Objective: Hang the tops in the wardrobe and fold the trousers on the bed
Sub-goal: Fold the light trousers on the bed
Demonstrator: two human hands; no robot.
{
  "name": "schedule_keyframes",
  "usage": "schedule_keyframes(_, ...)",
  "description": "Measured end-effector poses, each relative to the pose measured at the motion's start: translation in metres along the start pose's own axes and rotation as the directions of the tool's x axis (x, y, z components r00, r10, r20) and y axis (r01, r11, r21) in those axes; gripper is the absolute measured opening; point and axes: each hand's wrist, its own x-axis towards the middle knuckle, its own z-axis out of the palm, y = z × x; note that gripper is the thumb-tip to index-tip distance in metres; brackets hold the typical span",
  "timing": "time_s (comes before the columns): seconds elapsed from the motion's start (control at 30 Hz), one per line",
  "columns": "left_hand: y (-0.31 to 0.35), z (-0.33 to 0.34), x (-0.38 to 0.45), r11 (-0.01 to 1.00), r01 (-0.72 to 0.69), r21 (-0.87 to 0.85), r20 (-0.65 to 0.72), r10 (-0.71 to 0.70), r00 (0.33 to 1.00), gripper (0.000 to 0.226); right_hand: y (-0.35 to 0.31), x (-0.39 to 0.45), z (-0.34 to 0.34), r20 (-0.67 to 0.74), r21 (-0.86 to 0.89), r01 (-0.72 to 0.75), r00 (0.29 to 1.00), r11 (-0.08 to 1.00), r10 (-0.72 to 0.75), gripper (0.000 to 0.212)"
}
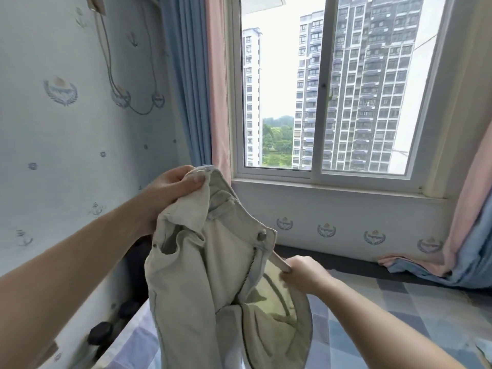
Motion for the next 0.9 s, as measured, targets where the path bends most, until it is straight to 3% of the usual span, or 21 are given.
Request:
schedule_keyframes(0.07, 0.003, -0.013, -0.001, 0.997, -0.014, 0.079, 0.025, 0.012, 1.000, 0.034, 0.017, 0.000, -0.001, -0.055, -0.051, -0.079, 0.996, 0.996, 0.077, 0.021)
schedule_keyframes(0.13, -0.003, -0.037, 0.000, 0.958, 0.012, 0.286, 0.005, -0.014, 1.000, 0.037, 0.024, 0.000, -0.015, -0.120, -0.033, -0.126, 0.985, 0.991, 0.122, 0.018)
schedule_keyframes(0.2, -0.012, -0.055, 0.002, 0.841, 0.043, 0.539, -0.086, 0.004, 0.996, 0.007, 0.023, -0.002, -0.033, -0.173, 0.051, -0.152, 0.972, 0.987, 0.159, 0.014)
schedule_keyframes(0.27, -0.030, -0.064, 0.005, 0.615, 0.041, 0.787, -0.106, 0.069, 0.992, 0.031, 0.015, 0.000, -0.048, -0.200, 0.186, -0.164, 0.959, 0.969, 0.201, 0.019)
schedule_keyframes(0.33, -0.042, -0.066, 0.008, 0.519, 0.095, 0.849, -0.150, 0.065, 0.986, 0.028, 0.005, 0.003, -0.059, -0.200, 0.409, -0.130, 0.953, 0.903, 0.228, 0.024)
schedule_keyframes(0.43, -0.058, -0.066, 0.015, 0.621, 0.249, 0.743, -0.259, -0.076, 0.963, 0.025, -0.009, 0.001, -0.070, -0.092, 0.732, -0.142, 0.948, 0.666, 0.304, 0.025)
schedule_keyframes(0.53, -0.062, -0.061, 0.016, 0.742, 0.389, 0.547, -0.384, -0.190, 0.904, 0.011, -0.021, -0.003, -0.085, -0.079, 0.782, -0.138, 0.945, 0.607, 0.316, 0.016)
schedule_keyframes(0.57, -0.061, -0.060, 0.015, 0.754, 0.407, 0.515, -0.381, -0.223, 0.897, 0.016, -0.024, -0.003, -0.090, -0.100, 0.777, -0.119, 0.946, 0.618, 0.308, 0.015)
schedule_keyframes(0.63, -0.058, -0.058, 0.016, 0.733, 0.407, 0.545, -0.350, -0.241, 0.905, 0.032, -0.030, -0.002, -0.098, -0.162, 0.687, -0.079, 0.953, 0.722, 0.258, 0.015)
schedule_keyframes(0.73, -0.053, -0.059, 0.020, 0.723, 0.350, 0.595, -0.368, -0.142, 0.919, 0.034, -0.034, -0.002, -0.106, -0.276, 0.176, -0.056, 0.956, 0.983, 0.104, 0.015)
schedule_keyframes(0.8, -0.048, -0.063, 0.024, 0.694, 0.316, 0.647, -0.408, -0.035, 0.912, 0.025, -0.031, -0.004, -0.110, -0.313, -0.116, -0.081, 0.949, 0.990, 0.041, 0.015)
schedule_keyframes(0.9, -0.041, -0.080, 0.025, 0.633, 0.278, 0.722, -0.434, 0.103, 0.895, 0.008, -0.016, -0.012, -0.117, -0.344, -0.247, -0.153, 0.937, 0.957, 0.061, 0.018)
